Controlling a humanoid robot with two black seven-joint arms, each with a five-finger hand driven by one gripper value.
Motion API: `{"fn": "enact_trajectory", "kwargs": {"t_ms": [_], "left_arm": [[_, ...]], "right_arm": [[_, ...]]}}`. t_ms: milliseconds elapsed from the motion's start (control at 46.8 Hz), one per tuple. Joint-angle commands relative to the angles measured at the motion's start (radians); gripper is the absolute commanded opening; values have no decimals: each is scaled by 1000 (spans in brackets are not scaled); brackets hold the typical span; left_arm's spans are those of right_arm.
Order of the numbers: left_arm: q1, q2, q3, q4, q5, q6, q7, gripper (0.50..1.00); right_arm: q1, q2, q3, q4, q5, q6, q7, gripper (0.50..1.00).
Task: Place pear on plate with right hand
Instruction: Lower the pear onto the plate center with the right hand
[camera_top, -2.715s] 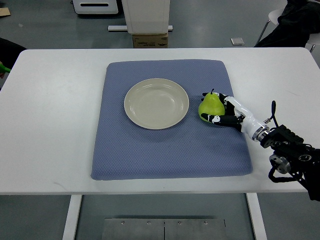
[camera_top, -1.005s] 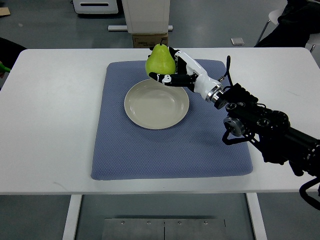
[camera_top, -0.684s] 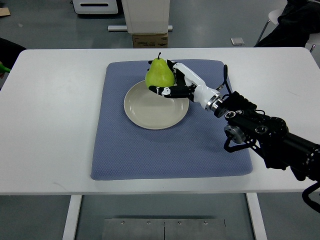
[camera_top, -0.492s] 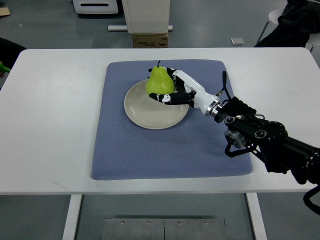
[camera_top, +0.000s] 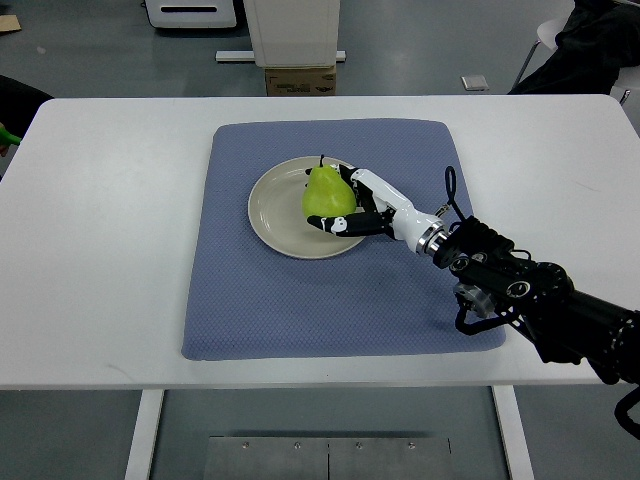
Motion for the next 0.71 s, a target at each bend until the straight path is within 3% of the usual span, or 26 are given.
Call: {"fn": "enact_trajectory", "kwargs": {"t_ms": [0, 257, 449, 684], "left_arm": [[0, 0, 0, 0, 0, 0, 0, 1000], [0, 0, 0, 0, 0, 0, 0, 1000], [0, 0, 0, 0, 0, 0, 0, 1000], [0, 0, 0, 0, 0, 0, 0, 1000]], "right_arm": [[-6, 0, 0, -3, 0, -11, 0, 500], [-17, 0, 8, -8, 5, -36, 0, 500], [-15, 0, 9, -8, 6, -46, 0, 736], [-12, 0, 8, -7, 6, -46, 0, 880]]}}
